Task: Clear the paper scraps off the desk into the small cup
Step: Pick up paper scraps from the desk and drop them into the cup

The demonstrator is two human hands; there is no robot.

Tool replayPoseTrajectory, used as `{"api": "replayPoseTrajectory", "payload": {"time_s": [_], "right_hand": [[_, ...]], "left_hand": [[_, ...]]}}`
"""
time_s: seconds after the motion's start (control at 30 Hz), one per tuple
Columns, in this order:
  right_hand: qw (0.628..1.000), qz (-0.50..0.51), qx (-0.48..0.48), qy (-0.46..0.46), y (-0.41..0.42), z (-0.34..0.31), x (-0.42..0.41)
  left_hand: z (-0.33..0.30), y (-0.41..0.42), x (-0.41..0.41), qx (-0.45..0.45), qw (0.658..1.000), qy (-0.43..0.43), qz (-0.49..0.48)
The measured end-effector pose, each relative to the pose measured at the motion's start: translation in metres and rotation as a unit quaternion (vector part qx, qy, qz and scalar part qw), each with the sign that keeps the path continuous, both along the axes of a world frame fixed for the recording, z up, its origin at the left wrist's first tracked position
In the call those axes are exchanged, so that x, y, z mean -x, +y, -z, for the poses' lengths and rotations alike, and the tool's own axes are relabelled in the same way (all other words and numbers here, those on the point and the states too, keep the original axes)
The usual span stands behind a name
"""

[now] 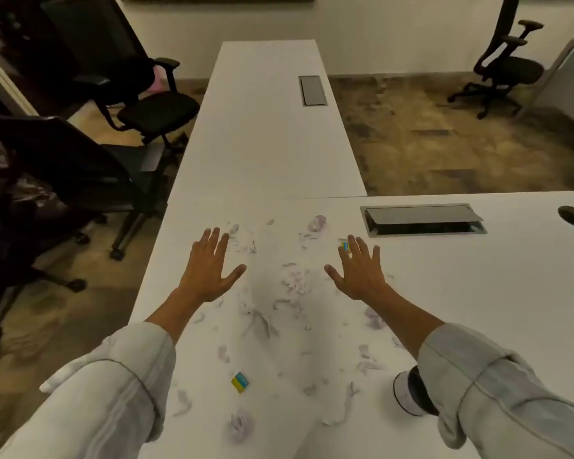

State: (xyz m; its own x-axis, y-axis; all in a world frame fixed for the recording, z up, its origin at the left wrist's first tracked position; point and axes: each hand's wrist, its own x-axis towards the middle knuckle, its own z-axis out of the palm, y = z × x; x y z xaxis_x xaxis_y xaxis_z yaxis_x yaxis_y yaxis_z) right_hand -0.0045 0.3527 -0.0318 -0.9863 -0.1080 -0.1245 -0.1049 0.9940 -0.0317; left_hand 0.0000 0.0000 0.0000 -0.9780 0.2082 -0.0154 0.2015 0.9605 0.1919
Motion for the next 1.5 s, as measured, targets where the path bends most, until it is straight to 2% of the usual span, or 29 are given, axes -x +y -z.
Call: {"api": "replayPoseTrajectory", "payload": {"time_s": [0.33, 0.57, 0.73, 1.17, 1.3, 1.5], "right_hand": [[0.984, 0.095, -0.042, -0.143, 0.038, 0.059, -0.069], [0.976, 0.136, -0.004, -0.168, 0.061, 0.078, -0.089], [0.978, 0.136, 0.032, -0.152, 0.061, 0.085, -0.094], [0.978, 0.137, 0.092, -0.127, 0.049, 0.097, -0.105], [0.973, 0.142, 0.160, -0.083, 0.044, 0.094, -0.111], [0.940, 0.158, 0.303, -0.014, 0.042, 0.083, -0.132]], "left_hand": [[0.066, 0.016, -0.083, -0.024, 0.990, -0.137, 0.021], [0.092, 0.019, -0.131, -0.001, 0.981, -0.193, 0.023], [0.099, 0.023, -0.159, -0.002, 0.975, -0.222, 0.005], [0.113, 0.040, -0.220, 0.035, 0.973, -0.228, -0.023], [0.114, 0.041, -0.226, 0.052, 0.970, -0.237, -0.016], [0.118, 0.047, -0.226, 0.061, 0.965, -0.254, -0.029]]}}
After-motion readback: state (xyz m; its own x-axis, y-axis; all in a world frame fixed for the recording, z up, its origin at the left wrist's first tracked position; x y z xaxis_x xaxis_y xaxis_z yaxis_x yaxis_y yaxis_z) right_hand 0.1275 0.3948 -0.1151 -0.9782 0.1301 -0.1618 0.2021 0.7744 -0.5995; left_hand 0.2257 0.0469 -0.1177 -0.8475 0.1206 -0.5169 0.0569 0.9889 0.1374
